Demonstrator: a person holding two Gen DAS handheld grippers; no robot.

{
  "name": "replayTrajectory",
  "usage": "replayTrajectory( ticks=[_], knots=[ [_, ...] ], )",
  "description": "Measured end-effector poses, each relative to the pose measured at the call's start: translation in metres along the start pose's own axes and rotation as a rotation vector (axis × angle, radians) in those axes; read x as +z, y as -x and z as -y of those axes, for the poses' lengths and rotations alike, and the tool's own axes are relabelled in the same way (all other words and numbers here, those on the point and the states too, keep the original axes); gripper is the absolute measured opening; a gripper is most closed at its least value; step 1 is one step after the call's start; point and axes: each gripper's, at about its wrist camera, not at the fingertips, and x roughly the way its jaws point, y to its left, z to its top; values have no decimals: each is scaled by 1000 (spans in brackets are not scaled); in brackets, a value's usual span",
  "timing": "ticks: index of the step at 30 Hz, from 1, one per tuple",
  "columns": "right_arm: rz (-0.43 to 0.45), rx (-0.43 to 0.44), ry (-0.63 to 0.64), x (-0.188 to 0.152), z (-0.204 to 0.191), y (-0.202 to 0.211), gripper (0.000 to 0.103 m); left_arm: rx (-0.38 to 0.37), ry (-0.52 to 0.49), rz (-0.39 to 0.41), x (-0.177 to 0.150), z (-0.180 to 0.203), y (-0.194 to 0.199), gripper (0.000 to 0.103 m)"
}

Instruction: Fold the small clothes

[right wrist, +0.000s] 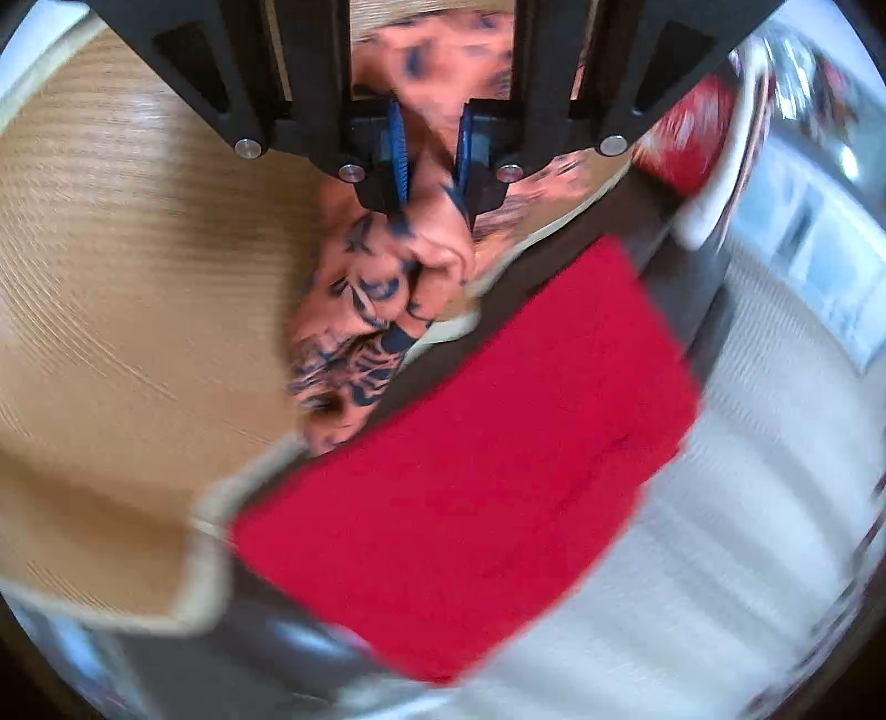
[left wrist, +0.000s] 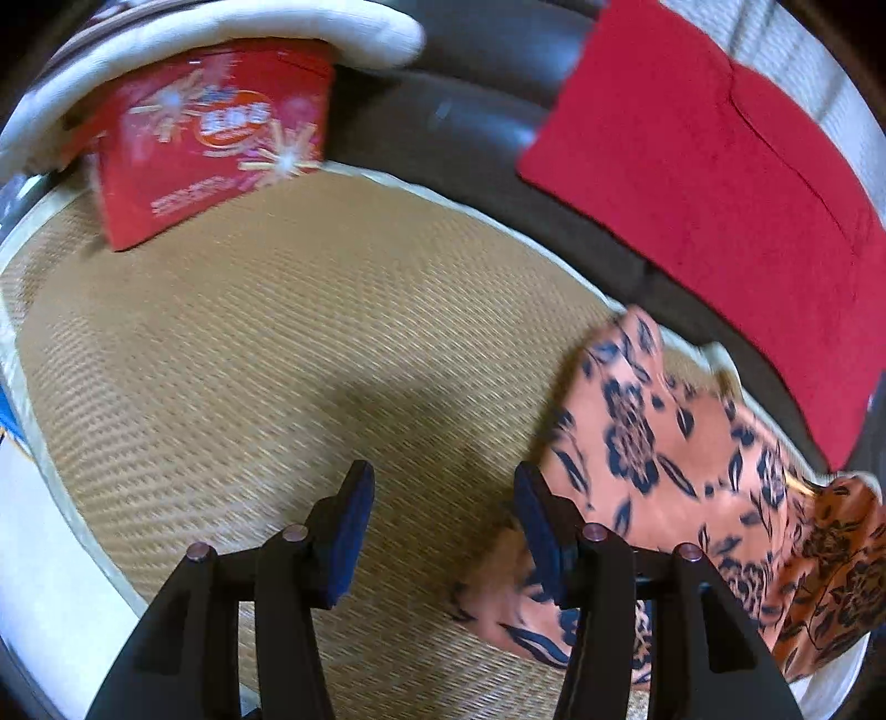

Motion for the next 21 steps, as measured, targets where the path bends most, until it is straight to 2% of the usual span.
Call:
replayTrajectory(
  ticks=[3, 5, 8, 10, 12, 14, 16, 17, 18, 21],
  knots=[
    [-43, 85, 123, -15, -69, -10, 13, 28, 60, 32, 6, -20, 10, 53],
    [-105, 156, 155, -36, -102, -25, 5, 43, 100, 51, 10, -35, 18, 53],
    [-237, 215, 187, -81, -142, -64, 5, 67, 156, 66, 13, -56, 20, 53],
    [-362, 240, 177, -113, -152, -103, 5, 68, 171, 57, 13, -61, 18, 53],
    [-538, 266, 143, -141, -147, -139, 7, 41, 173, 45, 12, -63, 16, 53],
    [-536, 270, 115, -145, -137, -135, 9, -41, 160, 46, 13, -60, 17, 53],
    [-488, 281, 109, -127, -121, -123, 10, -129, 127, 47, 13, -48, 20, 53],
    [-451, 279, 116, -117, -115, -112, 10, -171, 116, 42, 12, -42, 20, 54],
    [-388, 269, 129, -102, -104, -96, 10, -248, 100, 29, 11, -30, 21, 56],
    [-228, 250, 115, -73, -72, -54, 11, -422, 42, -16, 5, 1, 21, 68]
  ],
)
